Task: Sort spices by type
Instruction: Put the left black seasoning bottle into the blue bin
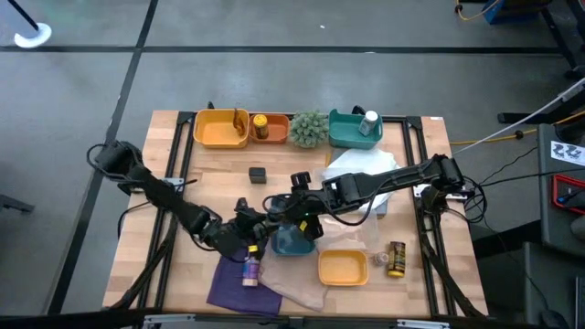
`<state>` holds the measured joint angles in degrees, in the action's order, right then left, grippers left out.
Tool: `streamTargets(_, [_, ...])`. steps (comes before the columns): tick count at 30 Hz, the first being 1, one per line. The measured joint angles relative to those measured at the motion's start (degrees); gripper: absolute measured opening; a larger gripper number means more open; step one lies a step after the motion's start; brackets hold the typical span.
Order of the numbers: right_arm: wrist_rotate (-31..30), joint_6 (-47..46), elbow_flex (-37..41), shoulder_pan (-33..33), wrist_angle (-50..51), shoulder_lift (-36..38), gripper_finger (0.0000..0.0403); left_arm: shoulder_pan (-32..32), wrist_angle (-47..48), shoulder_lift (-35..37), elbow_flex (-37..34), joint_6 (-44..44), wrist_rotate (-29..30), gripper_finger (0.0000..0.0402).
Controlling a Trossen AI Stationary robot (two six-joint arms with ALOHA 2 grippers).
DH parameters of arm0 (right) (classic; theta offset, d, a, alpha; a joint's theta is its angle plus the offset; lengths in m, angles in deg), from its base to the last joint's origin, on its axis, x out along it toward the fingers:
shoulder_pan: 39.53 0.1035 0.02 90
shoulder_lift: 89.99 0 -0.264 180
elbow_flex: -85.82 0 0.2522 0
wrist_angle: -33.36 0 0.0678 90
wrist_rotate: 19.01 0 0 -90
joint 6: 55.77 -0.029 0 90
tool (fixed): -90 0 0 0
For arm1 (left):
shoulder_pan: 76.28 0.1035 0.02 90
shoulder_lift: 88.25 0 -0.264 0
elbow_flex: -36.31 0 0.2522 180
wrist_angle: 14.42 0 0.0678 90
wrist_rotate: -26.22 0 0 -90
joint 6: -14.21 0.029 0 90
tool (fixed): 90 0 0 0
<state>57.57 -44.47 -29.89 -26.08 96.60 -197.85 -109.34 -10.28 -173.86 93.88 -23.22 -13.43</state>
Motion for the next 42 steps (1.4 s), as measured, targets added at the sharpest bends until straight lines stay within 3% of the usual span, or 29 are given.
streamTargets(13, [-6.7, -2.4, 3.6, 0.0, -3.5, -1.0, 0.0248, 2.5, -15.3, -10.9, 0.0, 6.8, 0.3, 0.0137])
streamTargets(28, [-5.2, -2.5, 3.5, 0.0, -4.8, -1.0, 0.0248, 4.8, -16.1, -13.4, 0.0, 7.4, -0.6, 0.0137])
streamTargets(42, [-4.9, -2.5, 3.5, 0.0, -4.5, -1.0, 0.0248, 7.0, -16.3, -13.4, 0.0, 6.1, -9.0, 0.0137])
